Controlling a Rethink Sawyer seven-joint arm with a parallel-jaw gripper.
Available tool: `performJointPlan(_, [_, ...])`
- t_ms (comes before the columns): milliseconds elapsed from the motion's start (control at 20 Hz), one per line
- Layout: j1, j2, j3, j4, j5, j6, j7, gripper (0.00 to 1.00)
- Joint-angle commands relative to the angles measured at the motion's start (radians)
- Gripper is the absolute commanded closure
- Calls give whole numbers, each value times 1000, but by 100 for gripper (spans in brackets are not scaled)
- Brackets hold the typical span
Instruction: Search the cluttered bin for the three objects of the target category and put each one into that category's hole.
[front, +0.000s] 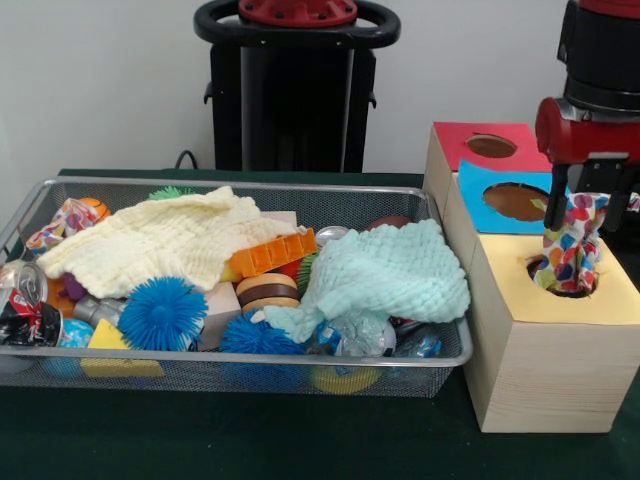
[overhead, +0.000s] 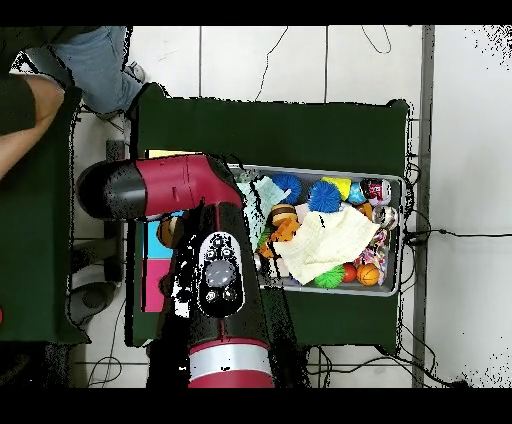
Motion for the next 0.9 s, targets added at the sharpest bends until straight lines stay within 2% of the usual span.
performJointPlan(50, [-29,29,69,85,10,59,42,0])
performJointPlan(400, [-23,75,71,72,-1,-22,62,0])
performJointPlan(500, [-21,84,69,48,1,-5,63,0])
performJointPlan(900, [-19,69,61,51,-2,15,55,0])
